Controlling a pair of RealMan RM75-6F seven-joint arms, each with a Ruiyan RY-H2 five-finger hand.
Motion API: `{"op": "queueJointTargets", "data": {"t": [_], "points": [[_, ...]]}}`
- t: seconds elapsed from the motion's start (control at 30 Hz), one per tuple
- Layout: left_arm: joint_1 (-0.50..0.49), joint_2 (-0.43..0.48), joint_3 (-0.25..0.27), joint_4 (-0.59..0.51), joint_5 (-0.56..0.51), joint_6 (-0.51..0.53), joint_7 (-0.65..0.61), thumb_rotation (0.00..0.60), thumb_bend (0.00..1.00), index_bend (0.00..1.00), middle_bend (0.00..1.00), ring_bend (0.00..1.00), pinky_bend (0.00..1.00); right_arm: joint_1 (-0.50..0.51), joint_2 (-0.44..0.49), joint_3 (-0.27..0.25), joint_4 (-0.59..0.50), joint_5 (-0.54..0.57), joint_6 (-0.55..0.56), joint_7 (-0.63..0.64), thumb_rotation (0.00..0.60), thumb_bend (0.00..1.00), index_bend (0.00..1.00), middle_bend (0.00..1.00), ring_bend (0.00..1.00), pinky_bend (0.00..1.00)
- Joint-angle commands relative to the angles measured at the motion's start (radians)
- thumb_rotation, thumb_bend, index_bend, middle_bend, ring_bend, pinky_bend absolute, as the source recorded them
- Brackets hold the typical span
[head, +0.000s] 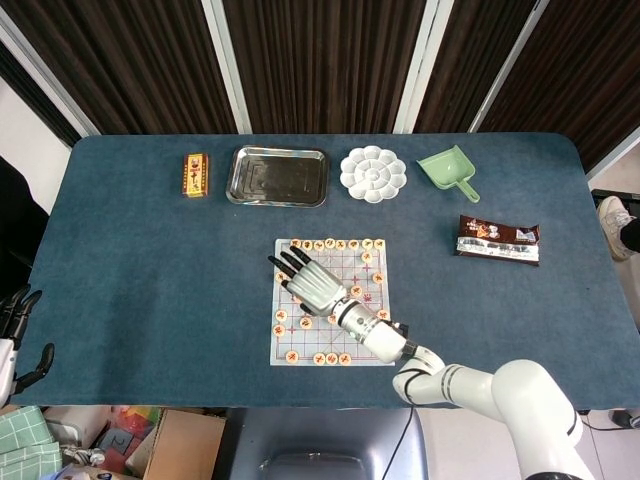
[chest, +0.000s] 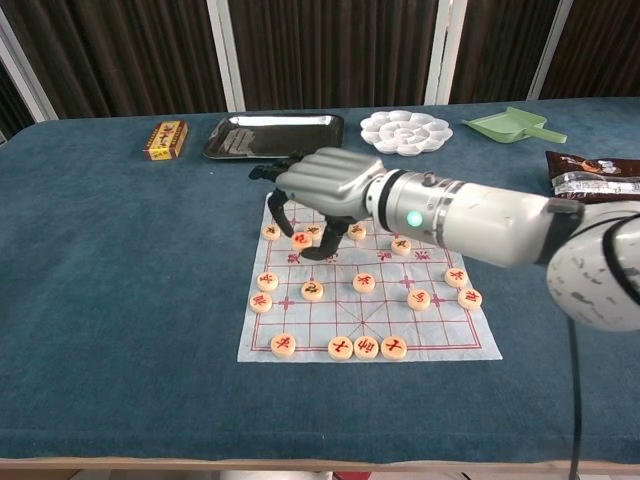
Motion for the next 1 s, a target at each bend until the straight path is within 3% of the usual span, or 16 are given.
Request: {"op": "queueJointTargets", "data": {"t": [0.03,0.37,1.0], "points": [[0.000,-0.001,0.001,-0.001,0.003,0.001,0.004,0.600,0.44,0.00,0.00,0.00,0.06,-0.051,0.081,-0.028,-0.085,-0.017,0.050,0.004,0.600,0.44,0.67,0.08,0.00,0.00],[-0.007,-0.012,0.006,-0.006,0.013,-0.008,0.028,0.600,0.44,0.00,0.00,0.00,0.06,-0.121,0.182,-0.088,-0.164,-0.046,0.093,0.009,0.600,0.44,0.67,0.09,0.00,0.00],[-0.006,-0.009,0.008,-0.001,0.018,-0.005,0.015,0.600,0.44,0.00,0.00,0.00,0.06,-0.106,0.081,-0.095,-0.023,-0.046,0.026,0.031,0.600,0.44,0.67,0.09,0.00,0.00]]}}
